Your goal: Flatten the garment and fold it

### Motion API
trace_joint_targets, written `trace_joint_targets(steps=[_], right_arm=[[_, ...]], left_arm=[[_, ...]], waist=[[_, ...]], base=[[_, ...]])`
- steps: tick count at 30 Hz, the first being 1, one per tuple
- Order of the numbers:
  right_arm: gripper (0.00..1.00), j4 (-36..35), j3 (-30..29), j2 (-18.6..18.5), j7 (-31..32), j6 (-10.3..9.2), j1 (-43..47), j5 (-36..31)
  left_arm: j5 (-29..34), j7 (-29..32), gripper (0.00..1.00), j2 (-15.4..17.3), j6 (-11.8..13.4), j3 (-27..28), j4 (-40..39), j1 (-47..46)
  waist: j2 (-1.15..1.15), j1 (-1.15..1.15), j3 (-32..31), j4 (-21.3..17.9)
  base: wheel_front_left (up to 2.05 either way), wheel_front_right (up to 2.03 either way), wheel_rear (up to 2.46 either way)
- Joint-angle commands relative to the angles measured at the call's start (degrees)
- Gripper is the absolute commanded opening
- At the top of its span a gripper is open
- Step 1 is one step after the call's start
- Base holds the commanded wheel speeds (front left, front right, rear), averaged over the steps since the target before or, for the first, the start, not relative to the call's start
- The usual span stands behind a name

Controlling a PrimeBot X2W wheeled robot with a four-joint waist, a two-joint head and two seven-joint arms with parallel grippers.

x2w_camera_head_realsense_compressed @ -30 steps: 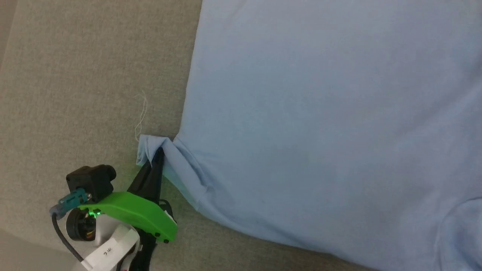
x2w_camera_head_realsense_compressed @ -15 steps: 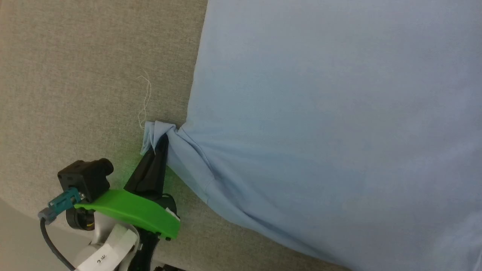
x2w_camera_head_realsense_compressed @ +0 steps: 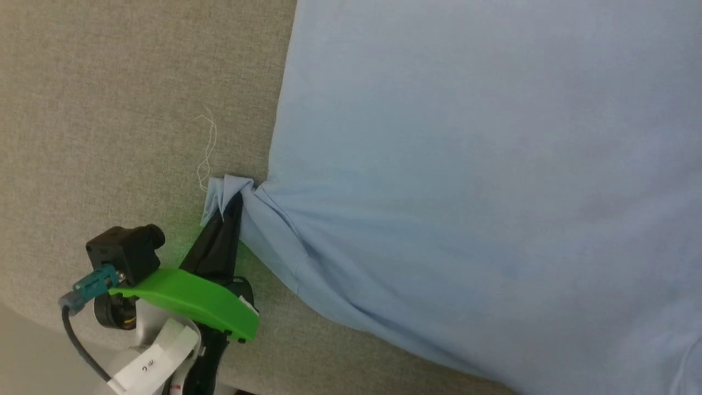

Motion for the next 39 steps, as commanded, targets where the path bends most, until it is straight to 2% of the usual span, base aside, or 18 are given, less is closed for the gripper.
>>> trace_joint_targets(steps=[1, 6, 13, 17, 24, 32, 39], right_arm=[[0.00, 0.11, -0.72, 0.25, -1.31, -0.06, 1.32, -0.72], [0.00, -0.12, -1.96, 1.35, -7.31, -0.06, 2.21, 0.70], [0.00, -0.48, -1.38, -1.09, -10.13, -0.06, 8.44, 5.38], [0.00, -2.44, -1.44, -2.56, -10.60, -0.06, 15.92, 8.42], [0.00, -8.25, -2.93, -1.61, -10.56, -0.06, 31.67, 13.75], [0.00, -13.00, -5.34, 4.22, -11.29, -0.06, 52.49, 16.96], [0.00, -11.54, -1.09, 11.05, -11.95, -0.06, 65.67, 19.52]], left_arm=[[-0.23, 0.46, 0.00, 0.12, -0.34, -0.36, 2.05, -1.43], [-0.11, 0.88, 0.00, 0.79, -0.75, -0.52, 4.60, -2.07], [-0.33, 2.39, 0.00, 2.06, -0.65, -0.56, 7.02, -1.46], [-0.78, 3.14, 0.00, 2.53, -0.06, -0.32, 7.82, -0.19], [-1.43, 3.87, 0.00, 3.16, 1.36, 0.36, 7.89, 2.74], [-2.11, 4.35, 0.00, 3.39, 2.05, 0.52, 7.83, 4.64], [-2.93, 4.19, 0.00, 2.90, 1.97, 0.33, 8.72, 5.43]], waist=[[0.00, 0.00, -2.19, -1.07], [0.00, 0.00, -8.09, -4.04], [0.00, 0.00, -17.35, -9.32], [0.00, 0.00, -22.36, -12.61], [0.00, 0.00, -27.67, -17.12], [0.00, 0.00, -30.85, -18.95], [0.00, 0.00, -31.32, -18.85]], base=[[0.00, 0.00, 0.00], [0.00, 0.00, 0.00], [0.00, 0.00, 0.00], [0.00, 0.00, 0.00], [0.00, 0.00, 0.00], [0.00, 0.00, 0.00], [0.00, 0.00, 0.00]])
